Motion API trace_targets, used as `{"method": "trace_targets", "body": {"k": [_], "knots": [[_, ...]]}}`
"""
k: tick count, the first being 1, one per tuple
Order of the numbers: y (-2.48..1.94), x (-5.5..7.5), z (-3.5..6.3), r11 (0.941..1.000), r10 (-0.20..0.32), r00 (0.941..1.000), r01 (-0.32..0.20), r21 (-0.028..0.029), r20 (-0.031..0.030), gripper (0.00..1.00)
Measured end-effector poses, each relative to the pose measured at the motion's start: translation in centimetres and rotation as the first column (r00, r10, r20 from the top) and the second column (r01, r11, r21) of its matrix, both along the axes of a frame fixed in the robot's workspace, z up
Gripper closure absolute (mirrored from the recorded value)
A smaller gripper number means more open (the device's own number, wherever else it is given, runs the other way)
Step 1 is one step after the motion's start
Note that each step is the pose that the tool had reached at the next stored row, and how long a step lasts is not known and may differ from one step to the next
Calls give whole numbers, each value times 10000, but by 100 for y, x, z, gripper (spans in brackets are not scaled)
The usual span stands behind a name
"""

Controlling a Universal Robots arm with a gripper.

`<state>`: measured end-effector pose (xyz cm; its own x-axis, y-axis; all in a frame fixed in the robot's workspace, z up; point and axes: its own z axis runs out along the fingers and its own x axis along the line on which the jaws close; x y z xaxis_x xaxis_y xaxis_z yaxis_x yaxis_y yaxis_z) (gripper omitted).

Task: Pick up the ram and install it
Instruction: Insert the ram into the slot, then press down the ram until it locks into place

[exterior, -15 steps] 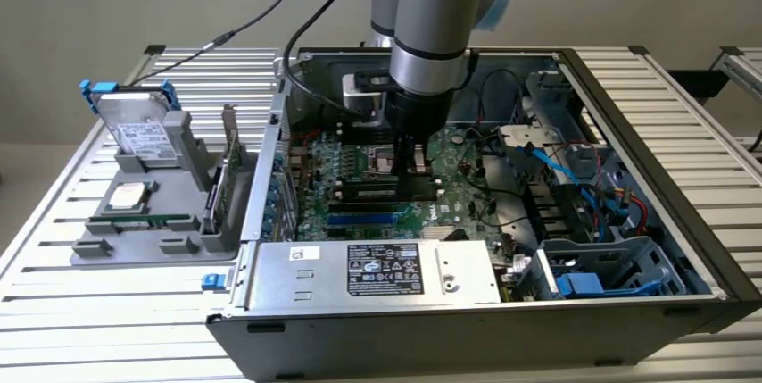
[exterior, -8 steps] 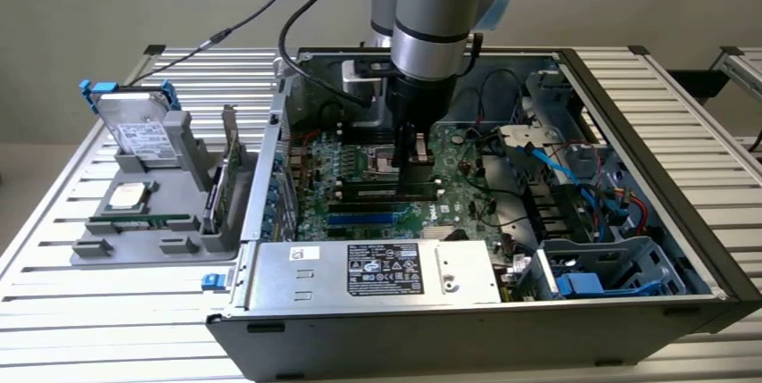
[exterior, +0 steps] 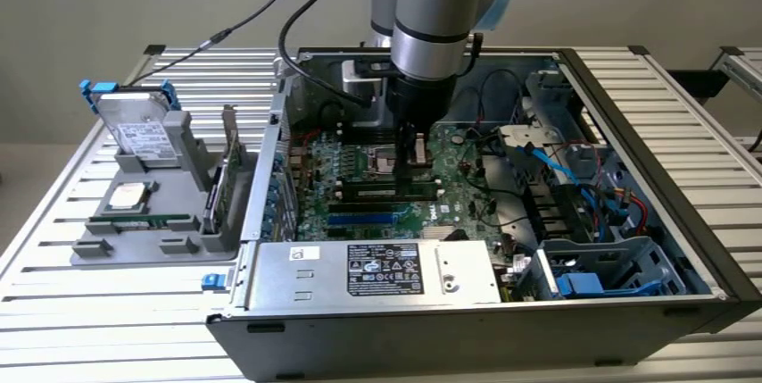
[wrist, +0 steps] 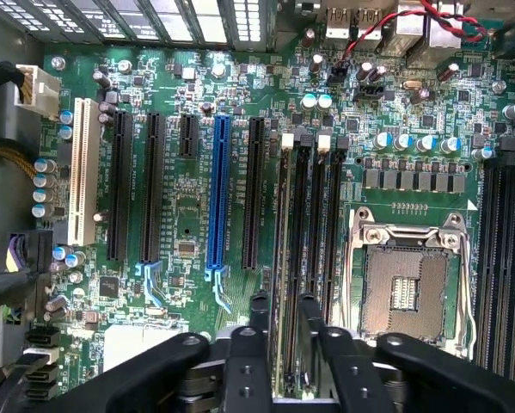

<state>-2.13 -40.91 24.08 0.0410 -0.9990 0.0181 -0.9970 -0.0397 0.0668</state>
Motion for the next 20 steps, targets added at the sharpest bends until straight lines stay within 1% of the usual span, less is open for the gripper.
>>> {"method": "trace_targets", "body": {"k": [2, 3, 4, 5, 20], "knots": [[0, 0, 0, 10000, 0, 10000, 0, 0, 0, 82], [0, 0, 0, 10000, 0, 10000, 0, 0, 0, 82], [0, 0, 0, 10000, 0, 10000, 0, 0, 0, 87], [0, 0, 0, 10000, 0, 10000, 0, 0, 0, 90], [0, 0, 0, 10000, 0, 10000, 0, 0, 0, 90]]}}
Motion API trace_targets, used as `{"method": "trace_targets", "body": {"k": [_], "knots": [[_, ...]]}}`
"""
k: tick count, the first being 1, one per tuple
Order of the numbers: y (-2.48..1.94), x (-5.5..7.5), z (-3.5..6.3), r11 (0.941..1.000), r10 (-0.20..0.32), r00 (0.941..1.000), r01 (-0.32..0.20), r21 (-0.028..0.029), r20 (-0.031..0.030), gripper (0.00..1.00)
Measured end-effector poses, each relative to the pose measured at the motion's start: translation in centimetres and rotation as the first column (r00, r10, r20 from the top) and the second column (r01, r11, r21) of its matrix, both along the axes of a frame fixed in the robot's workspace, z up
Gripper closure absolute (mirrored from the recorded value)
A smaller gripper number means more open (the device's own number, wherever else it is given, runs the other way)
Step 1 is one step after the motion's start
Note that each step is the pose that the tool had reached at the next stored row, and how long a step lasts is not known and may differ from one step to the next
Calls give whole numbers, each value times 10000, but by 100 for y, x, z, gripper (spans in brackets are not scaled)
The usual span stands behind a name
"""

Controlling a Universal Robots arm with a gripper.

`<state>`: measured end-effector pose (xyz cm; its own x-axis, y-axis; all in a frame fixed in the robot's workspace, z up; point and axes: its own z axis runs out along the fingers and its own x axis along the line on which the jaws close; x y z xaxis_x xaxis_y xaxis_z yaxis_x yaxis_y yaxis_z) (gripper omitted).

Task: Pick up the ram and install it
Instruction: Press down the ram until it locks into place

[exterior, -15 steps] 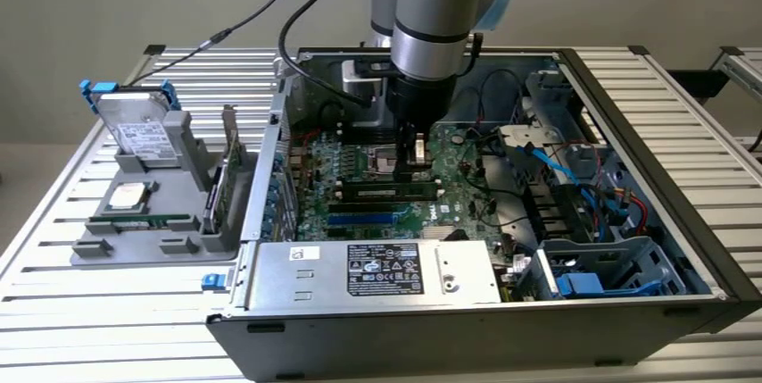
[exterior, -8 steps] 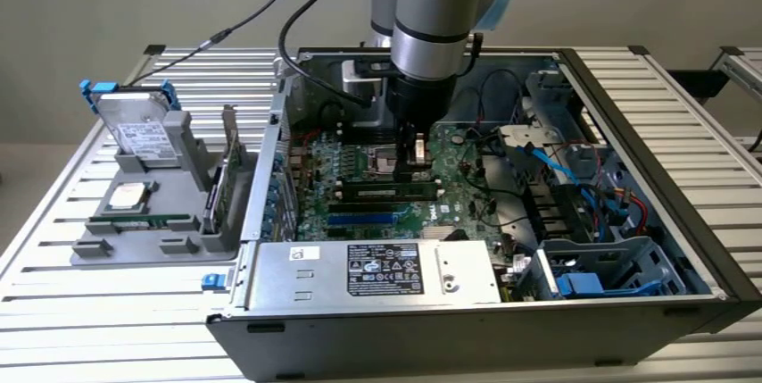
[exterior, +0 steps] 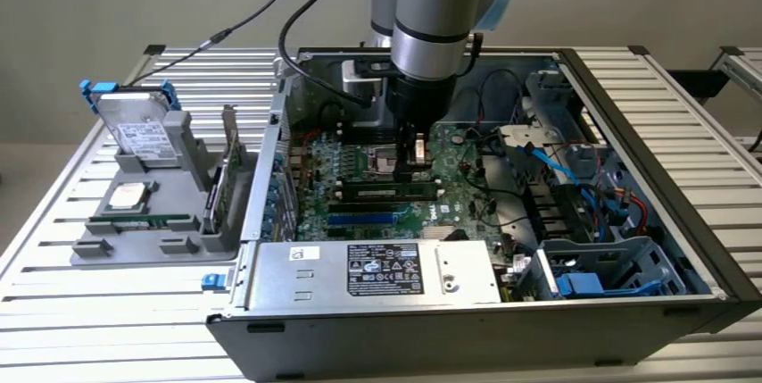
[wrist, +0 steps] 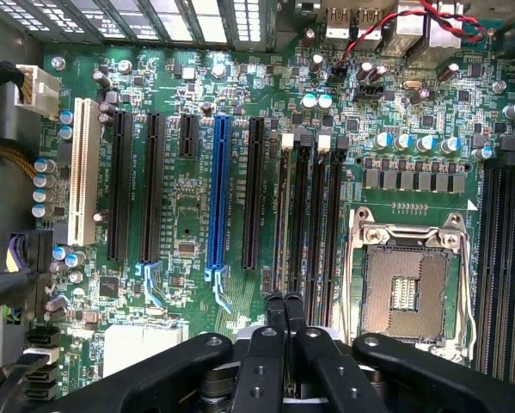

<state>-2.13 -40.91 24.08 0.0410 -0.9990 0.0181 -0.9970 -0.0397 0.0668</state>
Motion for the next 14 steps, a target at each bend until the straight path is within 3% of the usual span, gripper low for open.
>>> {"method": "trace_targets", "body": {"k": [3, 10, 14], "knots": [[-13, 21, 1, 10000, 0, 10000, 0, 0, 28, 90], [-38, 145, -1, 10000, 0, 9997, -1, 47, 229, 90], [-32, 150, -7, 10000, -27, 9996, 26, 48, 285, 90]]}}
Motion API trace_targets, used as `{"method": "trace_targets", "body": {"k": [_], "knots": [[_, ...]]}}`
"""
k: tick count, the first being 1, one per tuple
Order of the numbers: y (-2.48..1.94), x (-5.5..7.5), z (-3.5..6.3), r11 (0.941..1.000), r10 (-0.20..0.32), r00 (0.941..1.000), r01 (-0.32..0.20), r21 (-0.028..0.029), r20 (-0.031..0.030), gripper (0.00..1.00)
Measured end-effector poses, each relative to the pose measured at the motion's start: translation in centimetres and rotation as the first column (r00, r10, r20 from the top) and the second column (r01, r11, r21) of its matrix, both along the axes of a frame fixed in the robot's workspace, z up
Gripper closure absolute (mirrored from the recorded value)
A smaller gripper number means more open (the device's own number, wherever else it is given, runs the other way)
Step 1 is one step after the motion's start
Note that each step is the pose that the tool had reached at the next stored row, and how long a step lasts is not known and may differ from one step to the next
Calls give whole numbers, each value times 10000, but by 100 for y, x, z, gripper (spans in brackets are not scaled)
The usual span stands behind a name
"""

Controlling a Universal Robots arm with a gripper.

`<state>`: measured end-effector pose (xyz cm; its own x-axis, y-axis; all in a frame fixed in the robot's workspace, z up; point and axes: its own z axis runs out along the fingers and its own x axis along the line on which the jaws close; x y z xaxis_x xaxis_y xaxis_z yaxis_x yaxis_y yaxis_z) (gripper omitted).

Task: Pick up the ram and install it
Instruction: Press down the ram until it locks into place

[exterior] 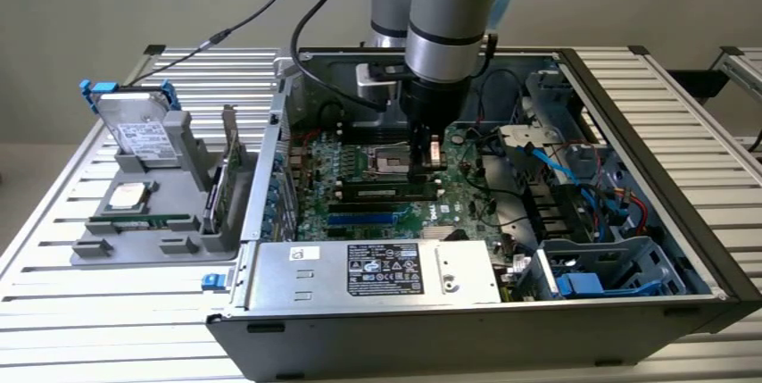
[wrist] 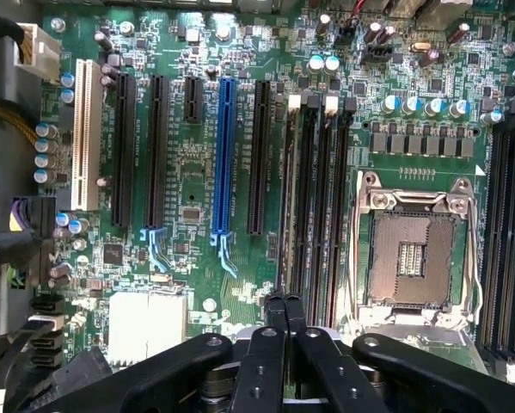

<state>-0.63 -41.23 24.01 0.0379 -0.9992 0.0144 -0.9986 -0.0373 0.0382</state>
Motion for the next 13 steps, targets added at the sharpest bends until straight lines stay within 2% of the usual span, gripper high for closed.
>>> {"method": "trace_targets", "body": {"k": [6, 13], "knots": [[45, 4, -84, 10000, -84, 10000, 84, 0, 1, 90], [50, 4, -132, 9999, -113, 9999, 113, -3, 0, 90]]}}
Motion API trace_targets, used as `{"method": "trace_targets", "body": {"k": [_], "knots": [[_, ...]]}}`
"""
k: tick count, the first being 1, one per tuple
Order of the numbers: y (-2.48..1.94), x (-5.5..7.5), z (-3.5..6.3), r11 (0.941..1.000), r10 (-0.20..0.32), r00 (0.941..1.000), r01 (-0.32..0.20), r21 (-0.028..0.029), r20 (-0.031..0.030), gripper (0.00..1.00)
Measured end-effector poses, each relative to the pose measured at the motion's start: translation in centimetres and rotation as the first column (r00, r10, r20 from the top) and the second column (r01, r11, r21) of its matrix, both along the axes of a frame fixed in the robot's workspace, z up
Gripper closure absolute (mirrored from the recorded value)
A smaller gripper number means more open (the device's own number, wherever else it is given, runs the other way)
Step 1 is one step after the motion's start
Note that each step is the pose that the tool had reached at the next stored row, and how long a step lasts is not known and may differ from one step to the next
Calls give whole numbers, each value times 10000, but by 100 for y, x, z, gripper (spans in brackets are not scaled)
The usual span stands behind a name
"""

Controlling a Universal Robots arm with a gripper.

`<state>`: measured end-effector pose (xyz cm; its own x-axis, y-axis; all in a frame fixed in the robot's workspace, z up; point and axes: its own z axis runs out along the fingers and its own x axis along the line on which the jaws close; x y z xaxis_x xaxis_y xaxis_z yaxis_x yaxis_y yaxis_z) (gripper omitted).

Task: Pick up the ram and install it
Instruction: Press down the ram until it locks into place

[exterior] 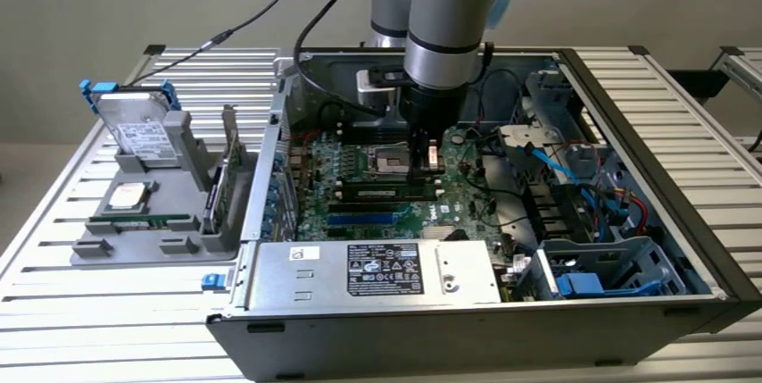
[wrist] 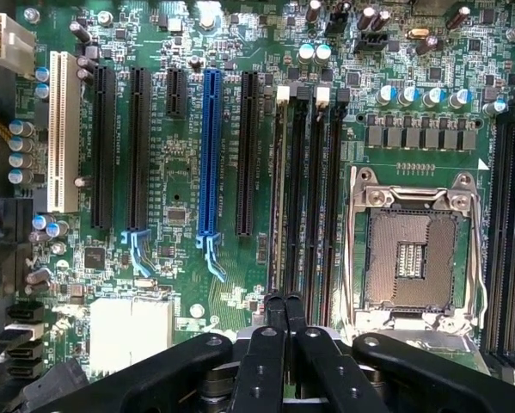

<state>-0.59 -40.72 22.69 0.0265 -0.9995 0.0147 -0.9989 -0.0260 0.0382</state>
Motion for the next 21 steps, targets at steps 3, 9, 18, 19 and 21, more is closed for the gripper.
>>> {"method": "trace_targets", "body": {"k": [3, 9, 18, 19, 21], "knots": [[0, -1, -9, 10000, -5, 10000, 5, -6, -3, 90], [2, -63, 95, 10000, -6, 10000, 6, 6, 2, 90], [2, -406, 105, 10000, -5, 10000, 5, 3, 0, 90], [2, -441, 105, 10000, -5, 10000, 5, 3, 1, 90], [2, -512, 105, 10000, -6, 10000, 6, 3, 0, 90]]}}
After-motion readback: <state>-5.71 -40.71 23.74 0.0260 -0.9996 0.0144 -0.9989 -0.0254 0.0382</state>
